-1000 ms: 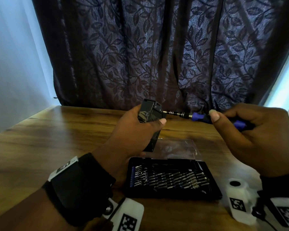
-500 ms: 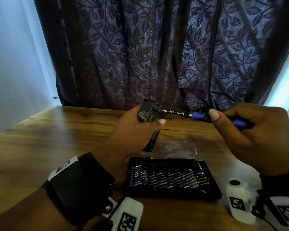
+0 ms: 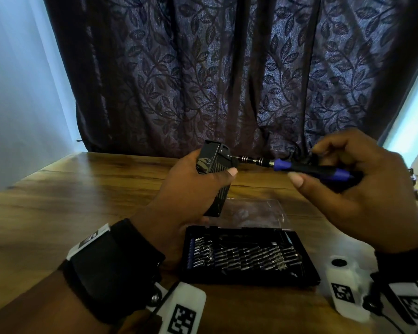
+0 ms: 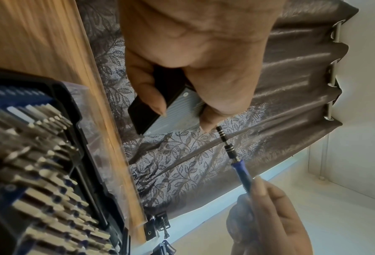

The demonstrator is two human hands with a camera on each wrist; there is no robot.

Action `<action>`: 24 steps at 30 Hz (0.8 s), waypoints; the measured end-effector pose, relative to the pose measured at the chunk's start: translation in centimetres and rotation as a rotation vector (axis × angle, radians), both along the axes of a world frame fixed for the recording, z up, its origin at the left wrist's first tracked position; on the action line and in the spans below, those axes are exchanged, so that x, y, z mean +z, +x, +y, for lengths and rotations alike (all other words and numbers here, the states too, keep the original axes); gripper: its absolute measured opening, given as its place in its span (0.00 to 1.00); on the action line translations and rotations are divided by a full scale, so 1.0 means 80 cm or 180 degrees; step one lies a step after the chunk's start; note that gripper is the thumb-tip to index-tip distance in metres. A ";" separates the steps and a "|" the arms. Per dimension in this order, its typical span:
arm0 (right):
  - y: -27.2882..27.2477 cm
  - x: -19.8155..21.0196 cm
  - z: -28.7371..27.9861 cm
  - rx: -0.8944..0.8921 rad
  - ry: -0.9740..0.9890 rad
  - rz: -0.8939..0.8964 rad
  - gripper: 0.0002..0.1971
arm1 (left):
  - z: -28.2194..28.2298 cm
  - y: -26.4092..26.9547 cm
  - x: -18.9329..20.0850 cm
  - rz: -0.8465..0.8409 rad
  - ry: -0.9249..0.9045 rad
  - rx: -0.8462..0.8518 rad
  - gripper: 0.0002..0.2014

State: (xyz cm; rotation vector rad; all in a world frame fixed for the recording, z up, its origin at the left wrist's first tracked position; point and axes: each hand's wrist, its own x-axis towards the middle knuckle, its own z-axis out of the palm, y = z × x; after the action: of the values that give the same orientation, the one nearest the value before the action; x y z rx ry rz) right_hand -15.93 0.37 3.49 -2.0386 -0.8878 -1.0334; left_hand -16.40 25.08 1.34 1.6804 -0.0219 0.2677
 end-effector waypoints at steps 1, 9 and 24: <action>0.000 0.000 -0.001 0.0050 -0.0047 0.0056 0.16 | 0.001 0.000 0.001 -0.0018 0.0023 0.0002 0.07; 0.006 0.000 -0.004 -0.0175 -0.0243 -0.0043 0.21 | 0.000 0.003 -0.001 -0.0160 0.0173 0.0085 0.08; 0.008 0.001 -0.003 -0.0005 -0.0262 0.0111 0.18 | 0.003 0.005 -0.003 -0.0240 0.0299 0.0064 0.10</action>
State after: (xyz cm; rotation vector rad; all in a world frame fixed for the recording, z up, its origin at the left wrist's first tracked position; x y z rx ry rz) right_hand -15.26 0.10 3.56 -2.1195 -0.9245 -0.9736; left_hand -16.01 25.31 1.12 1.7639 -0.0750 0.3496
